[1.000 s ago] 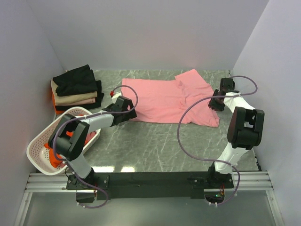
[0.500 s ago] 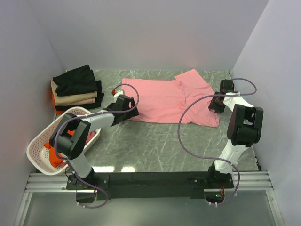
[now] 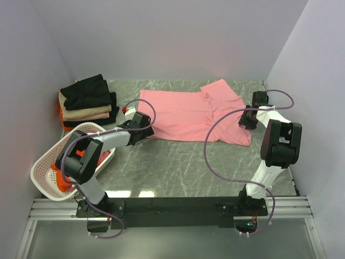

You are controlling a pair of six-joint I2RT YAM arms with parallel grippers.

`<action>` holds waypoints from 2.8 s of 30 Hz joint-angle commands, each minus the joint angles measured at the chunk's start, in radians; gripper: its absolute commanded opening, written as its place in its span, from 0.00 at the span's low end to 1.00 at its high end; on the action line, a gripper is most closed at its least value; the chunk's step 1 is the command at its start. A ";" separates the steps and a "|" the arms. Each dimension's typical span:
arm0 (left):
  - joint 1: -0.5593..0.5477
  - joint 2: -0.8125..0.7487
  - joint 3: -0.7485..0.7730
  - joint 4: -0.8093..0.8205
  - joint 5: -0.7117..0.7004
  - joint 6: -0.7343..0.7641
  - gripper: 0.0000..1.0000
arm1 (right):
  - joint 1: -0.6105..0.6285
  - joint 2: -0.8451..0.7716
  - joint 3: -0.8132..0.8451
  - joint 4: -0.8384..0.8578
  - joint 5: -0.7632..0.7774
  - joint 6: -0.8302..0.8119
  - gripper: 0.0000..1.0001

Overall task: Fold and stack the t-shirts
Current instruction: Fold the tshirt

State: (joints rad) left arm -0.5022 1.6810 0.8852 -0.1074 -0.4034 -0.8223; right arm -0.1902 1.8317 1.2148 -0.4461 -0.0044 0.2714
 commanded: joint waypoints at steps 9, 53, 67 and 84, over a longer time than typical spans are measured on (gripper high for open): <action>0.025 -0.057 -0.009 -0.060 -0.132 -0.055 0.85 | -0.006 -0.014 0.015 0.014 -0.043 -0.004 0.43; 0.021 -0.179 -0.095 -0.116 -0.081 -0.023 0.52 | -0.015 -0.055 0.031 0.006 -0.055 -0.021 0.42; 0.021 -0.135 0.092 -0.161 -0.080 0.037 0.83 | 0.074 0.132 0.350 -0.101 -0.104 -0.095 0.42; 0.047 0.039 0.170 -0.017 0.026 0.041 0.94 | 0.136 0.281 0.453 -0.157 -0.106 -0.123 0.41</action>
State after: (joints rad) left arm -0.4683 1.7195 1.0328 -0.1940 -0.3977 -0.7975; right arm -0.0521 2.1300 1.6215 -0.6003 -0.1204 0.1616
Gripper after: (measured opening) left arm 0.940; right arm 0.416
